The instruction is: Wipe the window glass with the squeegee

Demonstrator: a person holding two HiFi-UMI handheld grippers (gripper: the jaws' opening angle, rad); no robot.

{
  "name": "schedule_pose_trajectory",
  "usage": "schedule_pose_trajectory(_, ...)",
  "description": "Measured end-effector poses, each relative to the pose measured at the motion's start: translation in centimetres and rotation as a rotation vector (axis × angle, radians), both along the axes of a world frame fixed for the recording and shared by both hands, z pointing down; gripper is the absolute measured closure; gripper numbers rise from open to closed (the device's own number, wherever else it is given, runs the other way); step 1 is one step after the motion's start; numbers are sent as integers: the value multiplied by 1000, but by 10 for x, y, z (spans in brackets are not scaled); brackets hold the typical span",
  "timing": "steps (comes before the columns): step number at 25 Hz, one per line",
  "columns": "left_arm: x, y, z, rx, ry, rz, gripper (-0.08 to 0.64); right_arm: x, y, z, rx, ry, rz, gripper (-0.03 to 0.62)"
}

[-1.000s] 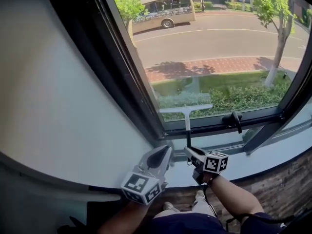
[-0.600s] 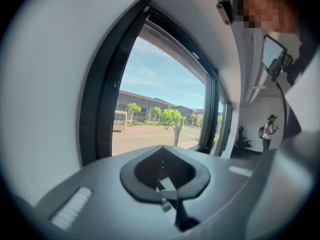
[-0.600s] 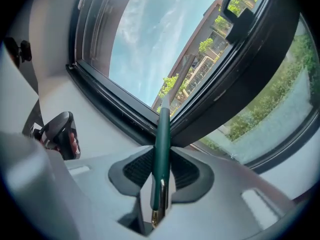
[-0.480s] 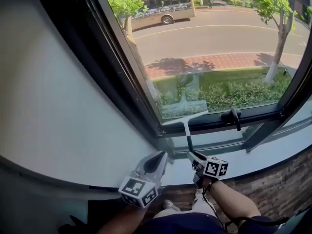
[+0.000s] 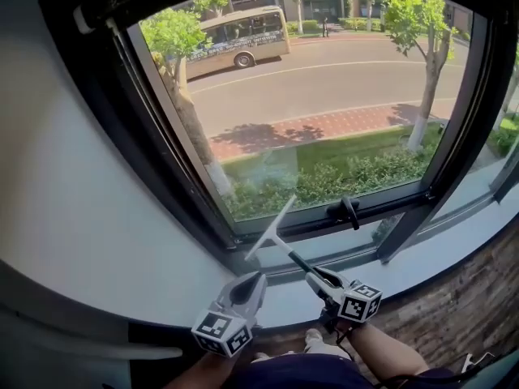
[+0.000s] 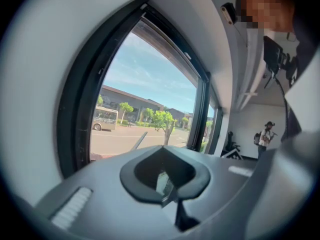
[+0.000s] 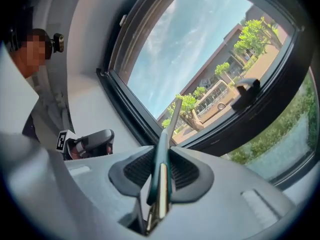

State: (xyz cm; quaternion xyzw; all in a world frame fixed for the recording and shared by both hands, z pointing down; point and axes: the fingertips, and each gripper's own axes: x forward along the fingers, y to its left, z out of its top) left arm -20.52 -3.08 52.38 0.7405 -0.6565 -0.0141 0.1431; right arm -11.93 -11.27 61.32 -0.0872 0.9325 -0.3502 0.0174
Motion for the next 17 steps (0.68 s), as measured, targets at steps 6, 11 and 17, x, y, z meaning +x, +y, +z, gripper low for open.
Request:
schedule_pose_trajectory(6,49,-34,5,-16,10,133,555,59,-41,-31,4,-110,147,492)
schedule_pose_trajectory(11,84,-69,-3,33,2,213,555,110,-64,-47,34,-152,226,492)
schedule_pose_trajectory(17,124,-89,5,46,41,309,555,158,-83,-61,88,-199,290,492)
